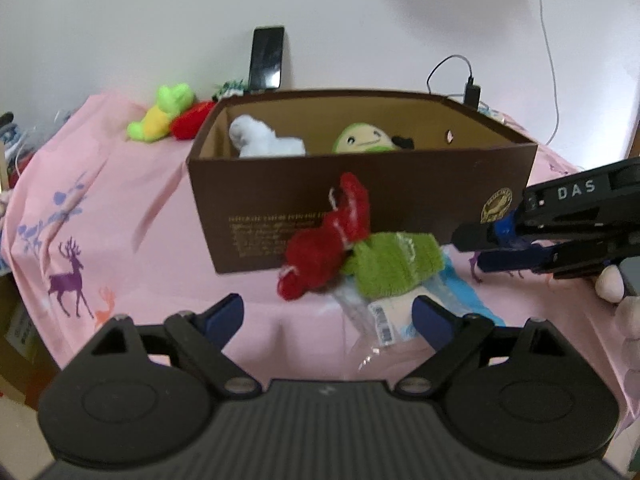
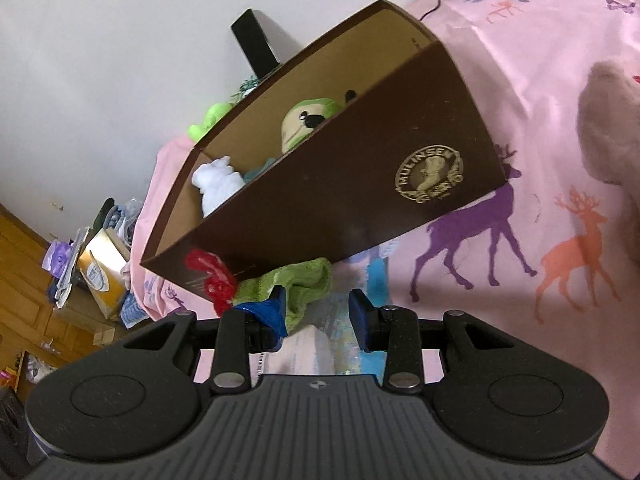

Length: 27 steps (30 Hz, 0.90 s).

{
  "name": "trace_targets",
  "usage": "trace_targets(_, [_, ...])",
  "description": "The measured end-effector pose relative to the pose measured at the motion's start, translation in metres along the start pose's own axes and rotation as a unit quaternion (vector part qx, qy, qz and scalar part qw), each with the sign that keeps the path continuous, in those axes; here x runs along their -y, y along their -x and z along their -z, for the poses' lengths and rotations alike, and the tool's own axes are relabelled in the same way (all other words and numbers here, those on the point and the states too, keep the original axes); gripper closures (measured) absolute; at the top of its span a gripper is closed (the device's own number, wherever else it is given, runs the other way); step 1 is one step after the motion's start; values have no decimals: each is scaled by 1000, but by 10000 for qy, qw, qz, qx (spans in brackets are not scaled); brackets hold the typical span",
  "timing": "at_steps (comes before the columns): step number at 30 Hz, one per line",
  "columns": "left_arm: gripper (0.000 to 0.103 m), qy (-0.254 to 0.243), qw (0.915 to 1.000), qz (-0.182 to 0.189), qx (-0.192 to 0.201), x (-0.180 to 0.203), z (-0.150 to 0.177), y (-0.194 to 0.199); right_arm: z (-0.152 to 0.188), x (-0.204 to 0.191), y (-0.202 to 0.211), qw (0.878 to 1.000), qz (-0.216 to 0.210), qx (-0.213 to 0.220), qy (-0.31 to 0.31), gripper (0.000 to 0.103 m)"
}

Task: Organize soft objects
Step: 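Withdraw the right gripper from the box toward the red knitted plush, then grasp the red knitted plush with the right gripper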

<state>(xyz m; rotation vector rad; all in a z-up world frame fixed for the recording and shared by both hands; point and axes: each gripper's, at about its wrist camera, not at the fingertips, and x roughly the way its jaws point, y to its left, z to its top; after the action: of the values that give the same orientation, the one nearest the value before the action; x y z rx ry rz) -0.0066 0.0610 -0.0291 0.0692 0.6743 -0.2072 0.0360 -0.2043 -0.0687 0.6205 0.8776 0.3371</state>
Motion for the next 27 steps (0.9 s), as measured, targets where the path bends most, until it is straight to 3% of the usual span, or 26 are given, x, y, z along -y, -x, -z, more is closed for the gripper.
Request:
trace_targets(3, [10,-43,9999,1,132,-5,-4,0,-2,-5,-1,9996,-285,-3,-23,85])
trace_targets(7, [10,45,9993,274,251,-15,-11,-1,-7,-20,-4,9979,-638,59,102,85])
trace_targets(11, [9,119,9981,516,316,-22,-15,-8,-10,-37,-18,9963,-785,-5,357,85])
trace_targets(15, [11,221,9985,397,292,-34,-16,-25,-11,-50,-31,9952,-785,-81,582,85])
trace_targets(20, [31,355,9976,556,207,-50,-17,-41,-9,-58,-46,9932,-690,-109,928,85])
trace_targets(27, [41,82,9974,695,185,-44,-16,-56,-7,-55,-66,9931,-691,-271,907,85])
